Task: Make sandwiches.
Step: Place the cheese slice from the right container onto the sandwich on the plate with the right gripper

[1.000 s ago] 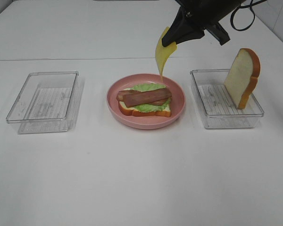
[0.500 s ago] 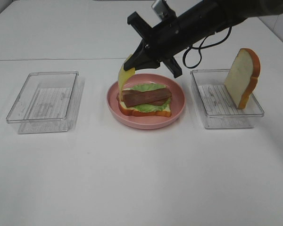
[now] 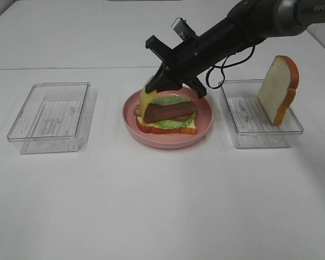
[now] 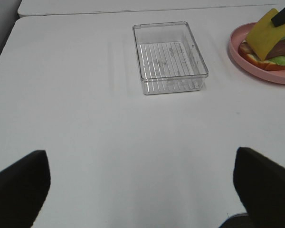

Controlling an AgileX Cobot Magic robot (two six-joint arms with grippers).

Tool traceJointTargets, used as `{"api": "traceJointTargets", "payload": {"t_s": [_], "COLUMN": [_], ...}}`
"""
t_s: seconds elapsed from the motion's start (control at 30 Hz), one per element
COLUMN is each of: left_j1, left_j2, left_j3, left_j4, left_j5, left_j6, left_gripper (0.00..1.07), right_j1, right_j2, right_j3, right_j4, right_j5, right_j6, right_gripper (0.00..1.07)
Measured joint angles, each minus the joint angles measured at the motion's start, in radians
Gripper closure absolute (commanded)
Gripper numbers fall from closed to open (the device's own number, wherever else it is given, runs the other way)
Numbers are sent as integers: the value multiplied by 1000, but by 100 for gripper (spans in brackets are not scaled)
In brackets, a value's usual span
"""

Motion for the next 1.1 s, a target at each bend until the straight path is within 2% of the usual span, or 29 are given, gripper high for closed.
{"api": "traceJointTargets", "payload": {"t_s": [0.3,0.6,0.77,0.83,0.93,0.97,1.0,1.03,1.07,1.1], "left_j1": [0,0,0,0,0,0,0,0,0,0], "left_j2": [0,0,0,0,0,0,0,0,0,0], "left_j3": [0,0,0,0,0,0,0,0,0,0], "left_j4": [0,0,0,0,0,0,0,0,0,0], "left_j5": [0,0,0,0,0,0,0,0,0,0], "left_j6": [0,0,0,0,0,0,0,0,0,0], "left_gripper": [6,6,6,6,6,6,6,6,6,6], "right_j1": [0,0,0,0,0,0,0,0,0,0], "right_j2": [0,1,1,1,1,1,1,1,1,1], "right_j3": [-1,-21,-57,-69,-69,-69,-69,-69,-69,-69], "right_j4": [-279,-320,-341,-368,-376,-400,-421,-421,-431,-431], "right_j5": [-4,-15,-22,-17,-15,-9,-8,-8,-8,-8], "right_j6": [125,128,129,144,148,153,157,157,160,160], "right_gripper": [107,106,98,83,77,60,39,39,27,27]}}
